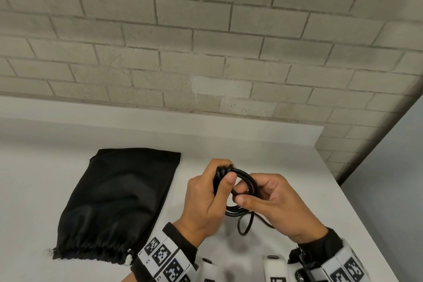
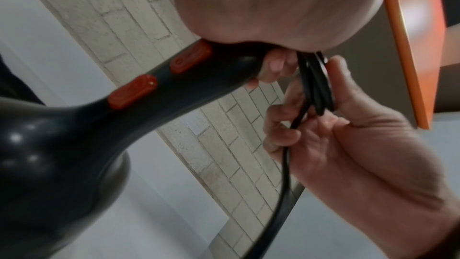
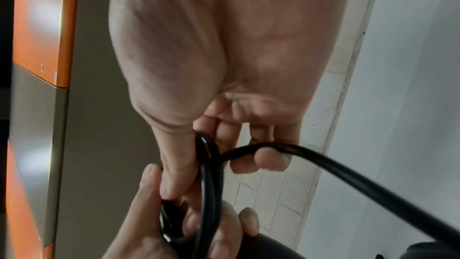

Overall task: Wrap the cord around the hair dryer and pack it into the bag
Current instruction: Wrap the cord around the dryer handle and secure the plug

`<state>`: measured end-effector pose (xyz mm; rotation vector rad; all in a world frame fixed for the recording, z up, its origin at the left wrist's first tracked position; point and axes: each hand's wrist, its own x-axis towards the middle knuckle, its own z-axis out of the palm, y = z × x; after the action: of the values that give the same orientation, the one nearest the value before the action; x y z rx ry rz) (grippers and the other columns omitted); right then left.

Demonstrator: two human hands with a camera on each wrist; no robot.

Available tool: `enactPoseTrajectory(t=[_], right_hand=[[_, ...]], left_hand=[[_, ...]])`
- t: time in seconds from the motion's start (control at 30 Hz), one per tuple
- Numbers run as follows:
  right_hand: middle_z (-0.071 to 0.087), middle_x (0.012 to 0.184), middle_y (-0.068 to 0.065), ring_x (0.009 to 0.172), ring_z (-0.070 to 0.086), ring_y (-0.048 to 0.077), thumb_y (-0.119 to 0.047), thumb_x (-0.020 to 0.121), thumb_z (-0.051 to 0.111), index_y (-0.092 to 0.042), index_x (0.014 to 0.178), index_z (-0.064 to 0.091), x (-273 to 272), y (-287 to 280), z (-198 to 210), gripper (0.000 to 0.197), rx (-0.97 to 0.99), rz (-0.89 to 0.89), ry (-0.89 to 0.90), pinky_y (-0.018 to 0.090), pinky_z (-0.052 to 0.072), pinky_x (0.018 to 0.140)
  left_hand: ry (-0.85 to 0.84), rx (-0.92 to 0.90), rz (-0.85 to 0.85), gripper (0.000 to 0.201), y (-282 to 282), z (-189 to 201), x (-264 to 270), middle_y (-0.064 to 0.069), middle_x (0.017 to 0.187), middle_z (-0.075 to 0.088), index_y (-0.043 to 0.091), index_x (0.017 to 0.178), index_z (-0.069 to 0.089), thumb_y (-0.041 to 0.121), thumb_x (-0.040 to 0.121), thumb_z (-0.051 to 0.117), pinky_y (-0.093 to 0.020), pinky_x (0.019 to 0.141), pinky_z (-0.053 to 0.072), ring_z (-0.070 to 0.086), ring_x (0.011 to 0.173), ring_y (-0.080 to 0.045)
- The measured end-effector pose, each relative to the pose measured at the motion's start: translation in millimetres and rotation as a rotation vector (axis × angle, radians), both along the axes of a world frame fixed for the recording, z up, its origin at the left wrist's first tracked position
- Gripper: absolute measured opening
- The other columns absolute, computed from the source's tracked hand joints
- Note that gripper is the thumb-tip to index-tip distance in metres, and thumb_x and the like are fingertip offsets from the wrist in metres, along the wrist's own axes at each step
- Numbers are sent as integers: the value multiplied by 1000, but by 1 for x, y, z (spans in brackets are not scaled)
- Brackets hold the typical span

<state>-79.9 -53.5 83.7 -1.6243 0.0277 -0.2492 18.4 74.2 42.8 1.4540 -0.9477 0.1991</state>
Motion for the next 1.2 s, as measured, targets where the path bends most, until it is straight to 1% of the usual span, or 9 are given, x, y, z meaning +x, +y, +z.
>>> enactPoseTrajectory(t=[0.17,0.27,0.4,0.5,0.63,0.77,0.87,1.03,1.2], right_hand=[[69,97,-3,92,65,15,-16,78,79,-27,98,69,7,13,-18,25,-244,-318,-135,28,50,85],[53,94,-6,86,53,8,-23,74,82,-30,94,58,8,32,-36,33,-611,-742,-381,16,44,76],[44,88,-4,79,43,15,-37,91,56,-23,101,72,9,41,-44,23,-1017,-768,-324,30,46,57],[39,86,-8,80,41,10,-44,94,48,-28,95,70,6,48,-34,27,-954,-691,-181,20,40,60],[46,90,-9,81,49,2,-45,89,59,-34,83,72,0,57,-7,18,-413,-494,208,14,39,70],[60,85,-8,66,55,-1,-39,87,64,-18,68,71,-5,48,13,29,67,-368,319,21,40,74],[54,71,-7,70,42,14,-49,81,64,-17,63,64,-8,42,16,36,209,-289,338,31,36,72],[58,80,-12,70,50,3,-53,85,58,-19,64,67,-6,44,14,40,48,-376,296,23,38,73],[41,103,-25,105,47,3,-59,87,51,-37,107,68,-8,69,-23,34,-617,-599,-31,5,38,83]], left_hand=[[22,-17,72,22,-2,1,1,18,65,58,31,93,56,49,97,44,-17,51,42,53,52,-4],[22,-29,130,23,-3,3,2,18,65,58,35,90,52,55,97,42,-16,49,42,53,50,-5],[12,-39,141,23,-3,2,2,21,66,59,37,91,50,57,97,40,-9,50,40,55,51,-3],[13,-48,167,29,-3,1,5,17,68,60,38,92,49,63,96,36,-9,49,39,55,50,-4],[-14,-45,197,34,-4,-1,6,3,74,61,35,94,50,65,96,35,-18,47,44,57,53,-11],[-23,-47,198,37,-5,-3,5,11,57,53,30,98,51,63,97,35,-21,44,41,52,47,-8],[-47,-42,178,35,-4,-1,5,6,69,57,30,102,52,61,98,36,-20,45,41,53,48,-11],[-61,-24,165,34,-4,2,4,4,69,58,34,122,51,55,99,39,-29,46,46,55,49,-13],[-51,-53,244,26,-5,6,16,5,82,60,28,110,53,49,100,42,-25,49,46,57,55,-11]])
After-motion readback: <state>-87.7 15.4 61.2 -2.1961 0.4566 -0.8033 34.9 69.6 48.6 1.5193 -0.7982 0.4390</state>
